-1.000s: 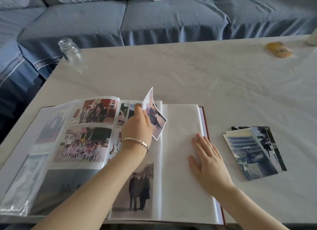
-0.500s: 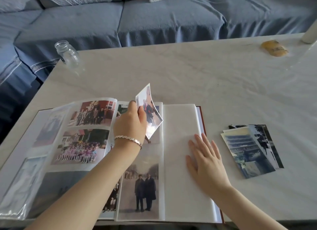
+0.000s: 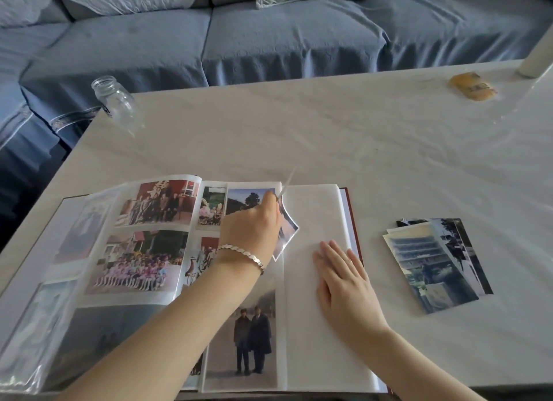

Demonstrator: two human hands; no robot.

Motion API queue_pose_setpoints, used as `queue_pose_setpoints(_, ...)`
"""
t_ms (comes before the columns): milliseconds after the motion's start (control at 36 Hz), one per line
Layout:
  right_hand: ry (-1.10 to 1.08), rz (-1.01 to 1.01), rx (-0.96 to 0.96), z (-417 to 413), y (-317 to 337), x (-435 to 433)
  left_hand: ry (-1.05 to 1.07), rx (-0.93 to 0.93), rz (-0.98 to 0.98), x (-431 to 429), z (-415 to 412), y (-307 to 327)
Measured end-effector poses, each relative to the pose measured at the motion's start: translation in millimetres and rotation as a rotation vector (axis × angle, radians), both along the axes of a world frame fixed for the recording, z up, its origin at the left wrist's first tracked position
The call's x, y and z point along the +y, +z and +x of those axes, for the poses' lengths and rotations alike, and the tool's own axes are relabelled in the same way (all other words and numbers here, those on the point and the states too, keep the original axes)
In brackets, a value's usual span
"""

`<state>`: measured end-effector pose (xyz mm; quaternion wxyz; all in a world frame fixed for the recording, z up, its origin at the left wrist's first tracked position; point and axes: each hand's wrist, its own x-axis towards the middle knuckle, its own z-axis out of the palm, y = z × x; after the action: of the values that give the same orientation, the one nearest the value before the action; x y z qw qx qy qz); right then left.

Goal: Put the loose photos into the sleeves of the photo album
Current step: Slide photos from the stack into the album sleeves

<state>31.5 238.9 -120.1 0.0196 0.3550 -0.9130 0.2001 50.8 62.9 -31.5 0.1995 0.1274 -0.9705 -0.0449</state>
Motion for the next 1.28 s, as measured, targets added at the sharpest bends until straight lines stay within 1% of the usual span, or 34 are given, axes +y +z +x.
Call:
queue_pose_setpoints(56,0.006,-0.017,-0.01,-1,-1,0,0.007,-0.041,0.028,2,-1,2)
queue_pose_setpoints(111,0.015,-0.022,-0.018,-1,-1,0,0.049,-0.159,-0.001,4,-3,0)
queue_pose_setpoints(139,0.016,-0.025,-0.017,-2,-1,0,0.074,-0.194,0.036,5,-3,-3)
queue_pose_setpoints(250,0.013,-0.055,0.001,-2,-2,-1,0.126,-0.169,0.269,3,-2,-8)
queue_pose_setpoints(333,0.019,-0.073,0.038,-2,-1,1,0.195,-0.067,0.417,-3,-3,-4)
queue_pose_setpoints(444,0.048,-0.105,0.024,-12,9,-2,0.327,0.045,0.5,-18,-1,3)
queue_pose_setpoints(500,-0.008,-0.106,-0.062,-23,20,-8,0.329,0.036,0.511,-23,0,3)
queue_pose_setpoints(528,-0.06,-0.098,-0.122,-31,26,-12,0.315,0.002,0.518,-23,2,4)
queue_pose_setpoints(583,-0.113,-0.02,-0.269,-47,33,-20,0.284,-0.112,0.488,-21,5,1)
queue_pose_setpoints(639,-0.127,0.081,-0.314,-59,32,-31,0.281,-0.212,0.402,-19,10,-6)
queue_pose_setpoints(722,-0.132,0.179,-0.341,-67,29,-44,0.301,-0.291,0.335,-20,16,-13)
queue_pose_setpoints(778,-0.149,0.202,-0.352,-69,25,-48,0.309,-0.346,0.261,-21,17,-13)
queue_pose_setpoints(917,-0.149,0.173,-0.369,-74,18,-47,0.338,-0.464,0.093,-21,14,-8)
queue_pose_setpoints(1000,-0.142,0.152,-0.398,-74,18,-47,0.335,-0.48,0.049,-23,9,-9)
queue_pose_setpoints(1111,-0.113,0.111,-0.427,-74,21,-44,0.325,-0.392,0.094,-21,5,-8)
queue_pose_setpoints(1167,-0.091,0.106,-0.397,-74,21,-41,0.305,-0.375,0.104,-20,3,-9)
queue_pose_setpoints(1194,-0.058,0.115,-0.338,-73,20,-39,0.283,-0.382,0.117,-20,2,-9)
queue_pose_setpoints(1250,0.124,0.11,-0.068,-72,18,-38,0.213,-0.414,0.136,-20,2,-13)
queue_pose_setpoints(1278,0.233,0.113,0.029,-74,17,-38,0.185,-0.437,0.128,-21,3,-15)
